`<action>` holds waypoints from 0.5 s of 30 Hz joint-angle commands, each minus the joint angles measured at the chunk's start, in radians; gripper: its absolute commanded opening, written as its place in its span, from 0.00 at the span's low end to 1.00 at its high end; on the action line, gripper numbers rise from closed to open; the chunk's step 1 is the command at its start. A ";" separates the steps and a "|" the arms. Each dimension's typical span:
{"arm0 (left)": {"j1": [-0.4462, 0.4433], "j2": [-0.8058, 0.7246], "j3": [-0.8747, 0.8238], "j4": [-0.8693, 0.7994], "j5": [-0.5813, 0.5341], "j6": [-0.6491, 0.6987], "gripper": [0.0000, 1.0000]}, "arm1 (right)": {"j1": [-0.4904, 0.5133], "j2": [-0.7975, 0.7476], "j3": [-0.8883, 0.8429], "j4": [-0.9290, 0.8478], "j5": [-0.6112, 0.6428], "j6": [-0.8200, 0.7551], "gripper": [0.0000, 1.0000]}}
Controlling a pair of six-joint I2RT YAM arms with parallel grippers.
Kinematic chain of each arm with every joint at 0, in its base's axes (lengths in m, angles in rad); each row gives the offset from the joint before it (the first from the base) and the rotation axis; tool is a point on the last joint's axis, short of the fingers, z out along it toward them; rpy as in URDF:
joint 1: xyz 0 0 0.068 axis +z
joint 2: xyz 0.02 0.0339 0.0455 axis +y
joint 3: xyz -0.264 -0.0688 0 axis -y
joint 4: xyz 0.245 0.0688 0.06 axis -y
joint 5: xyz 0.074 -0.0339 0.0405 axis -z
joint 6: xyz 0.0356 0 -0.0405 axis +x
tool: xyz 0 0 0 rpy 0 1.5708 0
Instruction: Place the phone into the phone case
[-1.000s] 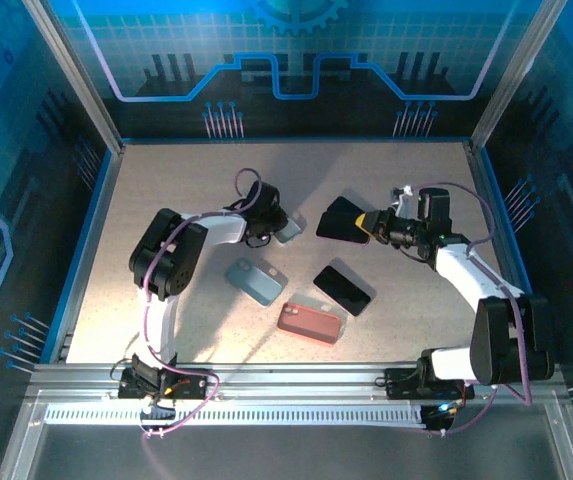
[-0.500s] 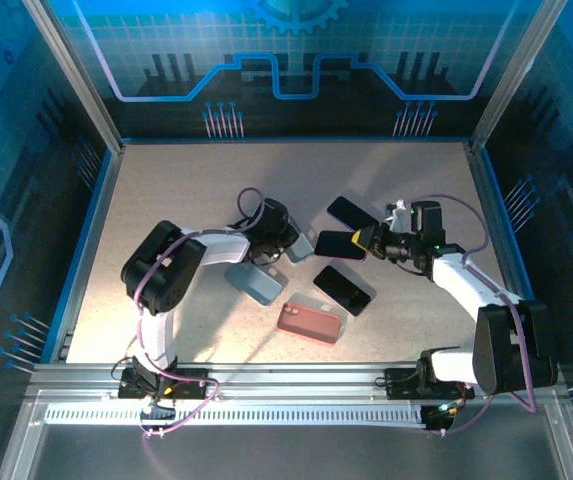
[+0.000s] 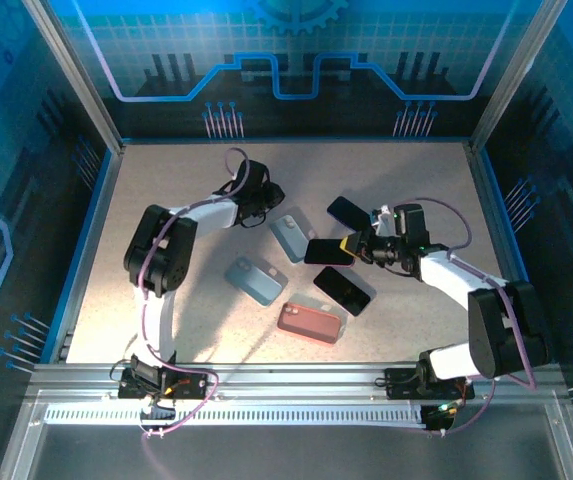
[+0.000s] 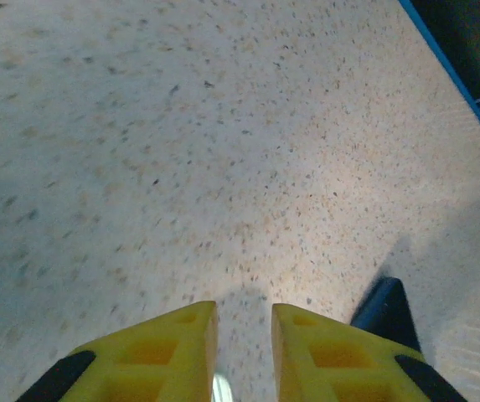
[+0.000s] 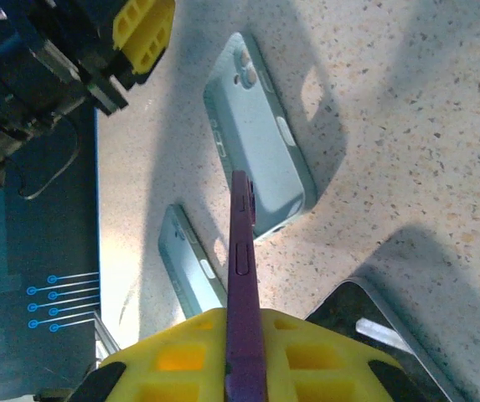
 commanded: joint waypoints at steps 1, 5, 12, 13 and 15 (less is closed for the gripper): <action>-0.005 0.062 0.040 -0.056 0.029 0.110 0.25 | 0.013 0.024 0.029 0.058 0.002 0.015 0.00; -0.005 0.062 0.010 -0.034 0.029 0.118 0.25 | 0.015 0.054 0.048 0.053 0.016 0.006 0.00; -0.005 -0.008 -0.142 0.051 0.031 0.081 0.25 | 0.013 0.164 0.136 0.021 0.016 -0.039 0.00; -0.006 -0.022 -0.167 0.065 0.029 0.073 0.25 | 0.014 0.182 0.151 0.012 0.016 -0.049 0.00; -0.005 -0.045 -0.210 0.098 0.035 0.055 0.25 | 0.013 0.210 0.175 0.000 0.013 -0.060 0.00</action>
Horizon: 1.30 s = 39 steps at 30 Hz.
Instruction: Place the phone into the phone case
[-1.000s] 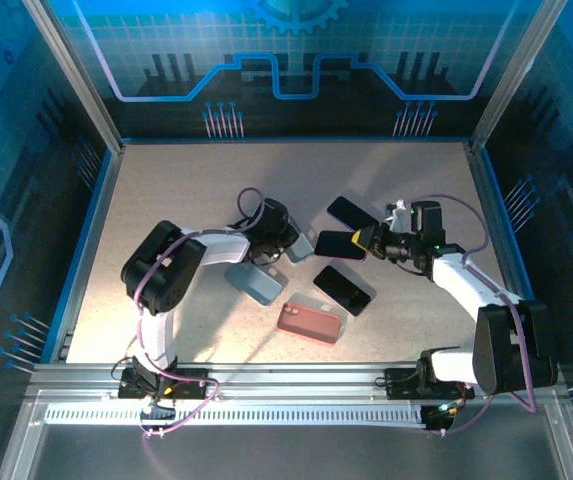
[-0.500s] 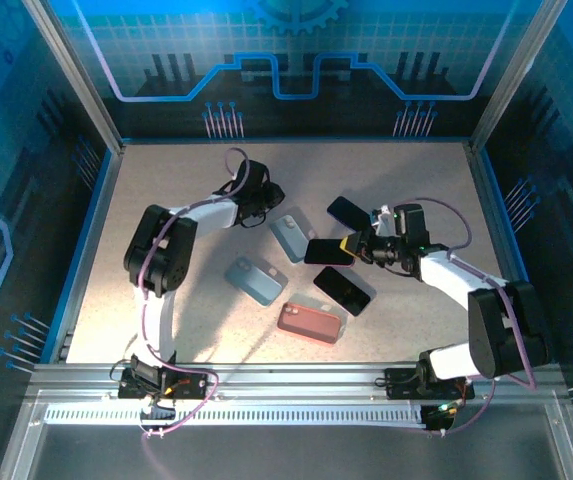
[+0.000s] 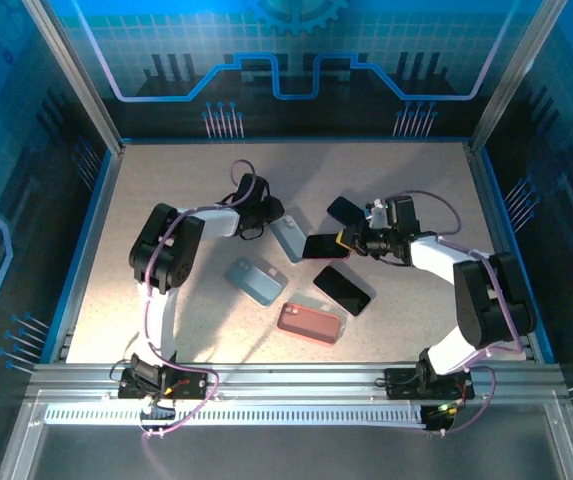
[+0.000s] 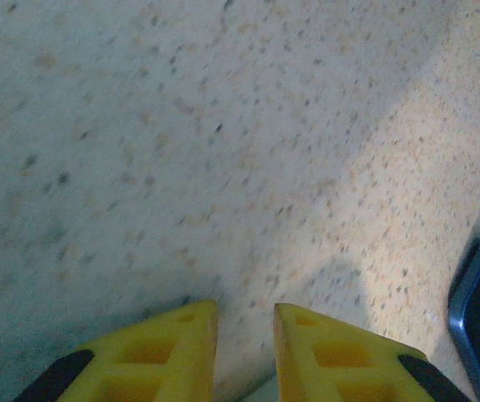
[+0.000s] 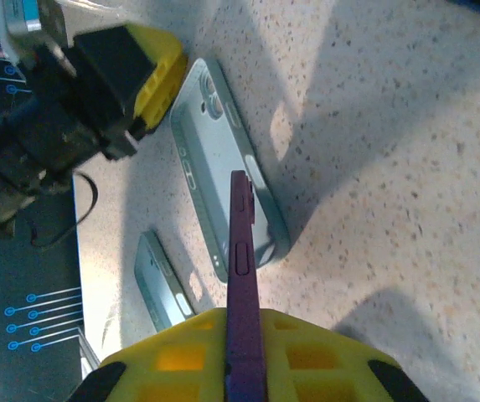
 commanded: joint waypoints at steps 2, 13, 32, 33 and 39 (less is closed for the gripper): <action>-0.005 -0.068 -0.105 0.017 0.026 -0.046 0.25 | 0.008 0.055 0.074 -0.018 -0.018 -0.048 0.00; -0.029 -0.179 -0.289 0.148 0.080 -0.143 0.26 | -0.014 0.146 0.248 -0.206 -0.033 -0.210 0.00; -0.038 -0.315 -0.332 0.096 0.069 -0.125 0.28 | 0.031 0.051 0.207 -0.207 -0.109 -0.142 0.00; -0.038 -0.303 -0.319 0.099 0.069 -0.114 0.28 | 0.036 0.045 0.189 -0.178 -0.110 -0.114 0.00; -0.038 -0.236 -0.255 0.115 0.053 -0.063 0.28 | 0.070 0.026 0.100 -0.008 -0.063 0.044 0.00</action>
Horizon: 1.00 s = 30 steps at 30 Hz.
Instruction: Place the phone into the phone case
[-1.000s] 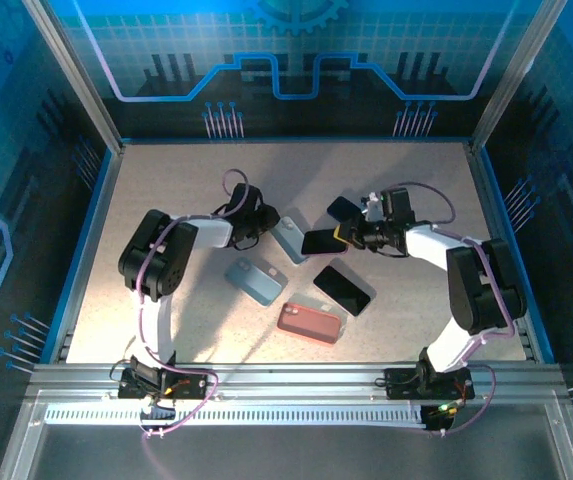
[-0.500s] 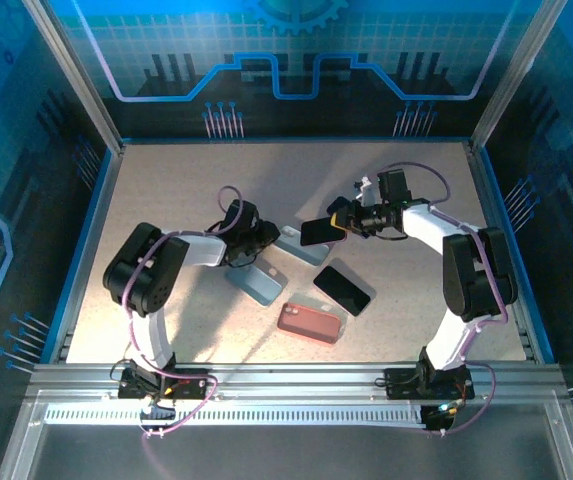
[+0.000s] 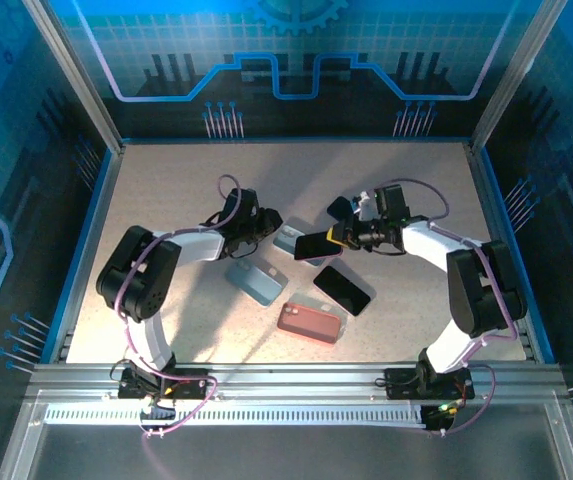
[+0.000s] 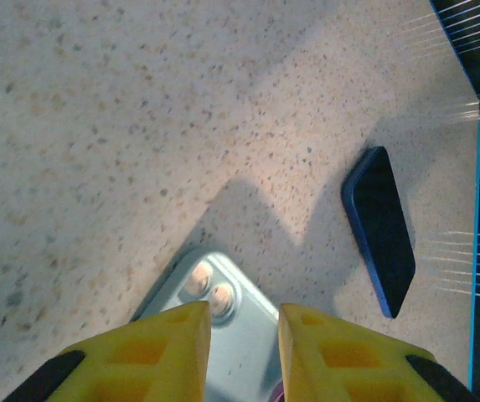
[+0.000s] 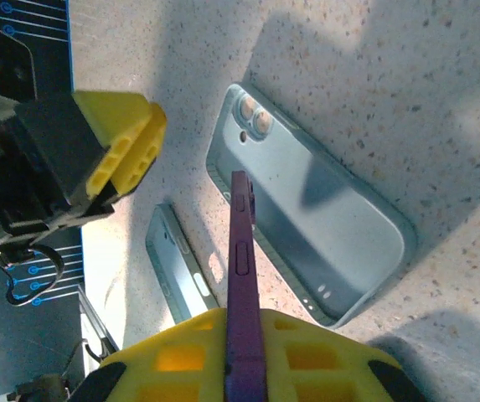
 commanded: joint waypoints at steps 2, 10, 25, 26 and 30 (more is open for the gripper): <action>0.003 0.054 0.052 -0.013 -0.013 0.067 0.28 | 0.029 -0.036 -0.062 0.182 0.011 0.160 0.00; 0.002 0.101 0.051 0.010 -0.007 0.070 0.28 | 0.030 0.024 -0.096 0.315 0.019 0.267 0.00; -0.004 0.128 -0.091 0.192 0.017 -0.059 0.28 | 0.033 0.159 -0.047 0.370 0.043 0.308 0.00; -0.004 0.129 -0.103 0.212 0.019 -0.073 0.28 | 0.036 0.167 -0.047 0.361 0.044 0.300 0.00; -0.006 0.117 -0.148 0.268 0.019 -0.107 0.28 | 0.049 0.198 0.038 0.282 0.064 0.253 0.00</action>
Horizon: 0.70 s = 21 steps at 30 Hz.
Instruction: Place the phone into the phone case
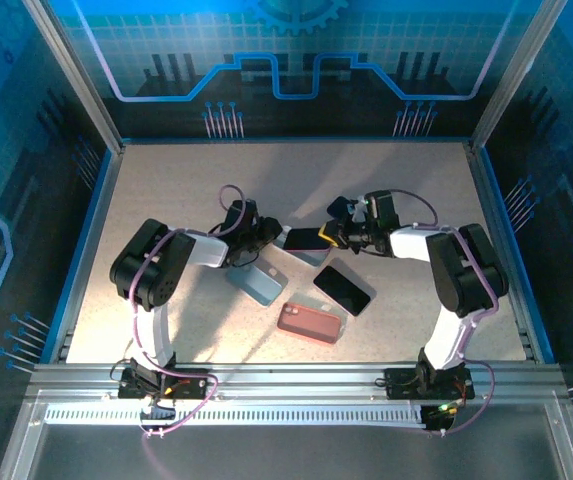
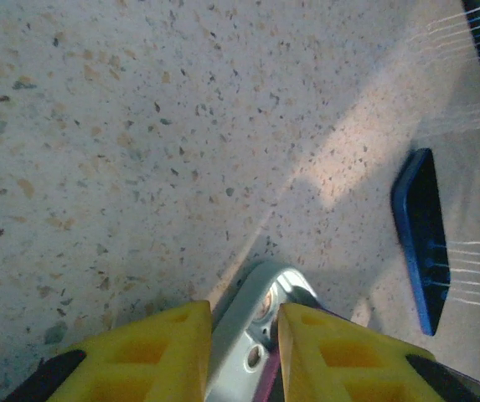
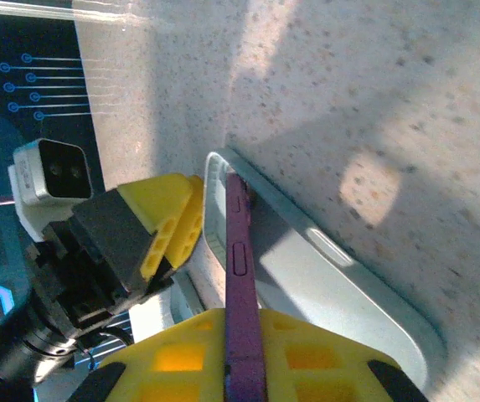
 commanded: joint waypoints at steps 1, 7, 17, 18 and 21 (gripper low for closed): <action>-0.007 0.008 -0.058 0.045 0.017 -0.054 0.28 | 0.019 0.039 0.069 -0.065 0.030 -0.050 0.00; -0.018 -0.025 -0.110 0.085 0.021 -0.094 0.28 | 0.037 0.096 0.144 -0.107 0.010 -0.088 0.00; -0.049 -0.062 -0.204 0.175 0.014 -0.170 0.28 | 0.064 0.165 0.236 -0.190 -0.032 -0.165 0.00; -0.051 -0.069 -0.210 0.171 0.012 -0.174 0.28 | 0.066 0.166 0.239 -0.200 -0.039 -0.177 0.00; -0.051 -0.091 -0.227 0.170 0.010 -0.177 0.28 | 0.069 0.169 0.242 -0.219 -0.058 -0.205 0.00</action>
